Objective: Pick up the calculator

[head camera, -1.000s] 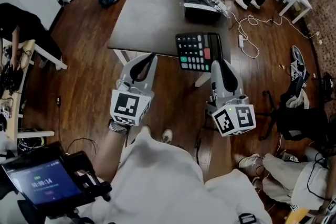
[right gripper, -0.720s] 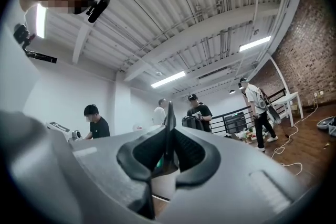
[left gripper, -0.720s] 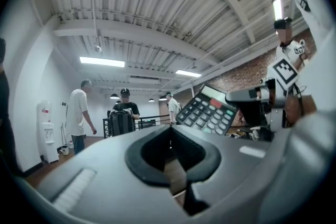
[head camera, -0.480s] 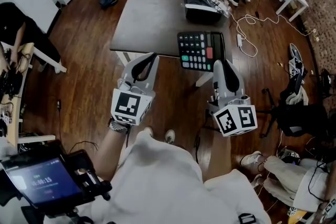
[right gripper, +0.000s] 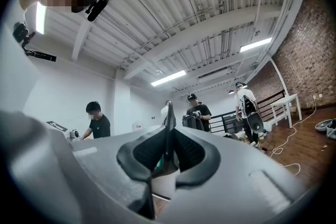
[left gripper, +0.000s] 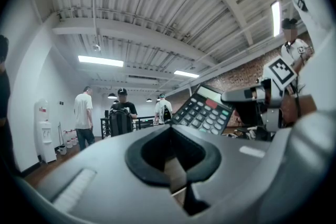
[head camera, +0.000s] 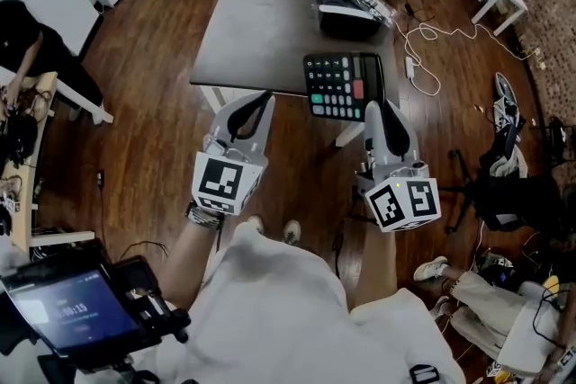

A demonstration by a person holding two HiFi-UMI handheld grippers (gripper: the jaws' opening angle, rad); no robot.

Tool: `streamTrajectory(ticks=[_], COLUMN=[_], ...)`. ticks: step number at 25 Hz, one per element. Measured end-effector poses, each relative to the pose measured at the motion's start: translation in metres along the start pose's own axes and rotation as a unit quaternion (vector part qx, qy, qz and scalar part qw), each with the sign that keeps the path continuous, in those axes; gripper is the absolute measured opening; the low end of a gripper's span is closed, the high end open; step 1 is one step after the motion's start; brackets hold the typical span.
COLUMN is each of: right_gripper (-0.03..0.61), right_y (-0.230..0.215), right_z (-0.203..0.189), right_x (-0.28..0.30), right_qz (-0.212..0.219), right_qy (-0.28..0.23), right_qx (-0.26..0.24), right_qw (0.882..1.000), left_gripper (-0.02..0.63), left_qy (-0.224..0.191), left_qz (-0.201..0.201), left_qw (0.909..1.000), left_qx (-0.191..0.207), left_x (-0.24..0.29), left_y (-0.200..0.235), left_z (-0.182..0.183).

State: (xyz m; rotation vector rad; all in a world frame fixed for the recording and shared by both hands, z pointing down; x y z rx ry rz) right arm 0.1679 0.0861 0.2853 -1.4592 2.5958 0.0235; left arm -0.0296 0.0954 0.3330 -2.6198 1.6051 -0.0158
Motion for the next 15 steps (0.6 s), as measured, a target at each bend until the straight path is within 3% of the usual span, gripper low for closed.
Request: streamTrajectory(ticks=[15], right_gripper=[0.048], right_y=[0.011], right_z=[0.003], right_x=[-0.002], right_qz=[-0.002], right_qy=[-0.003], right_qx=[-0.003], right_qw=[1.0], left_gripper=[0.006], left_qy=[-0.006], left_qz=[0.001], left_qw=[0.9999], left_qx=[0.008], left_x=[-0.008], left_y=[0.006], left_z=[0.008])
Point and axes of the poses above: the fingertips, and each gripper's own axes: x forward along the fingers, y to its left, z out of its top, the point moved 3 cm from there along -x, backward along the fingers, and after that the axes turned 5 degrees about -x, right-handed, at the moved point
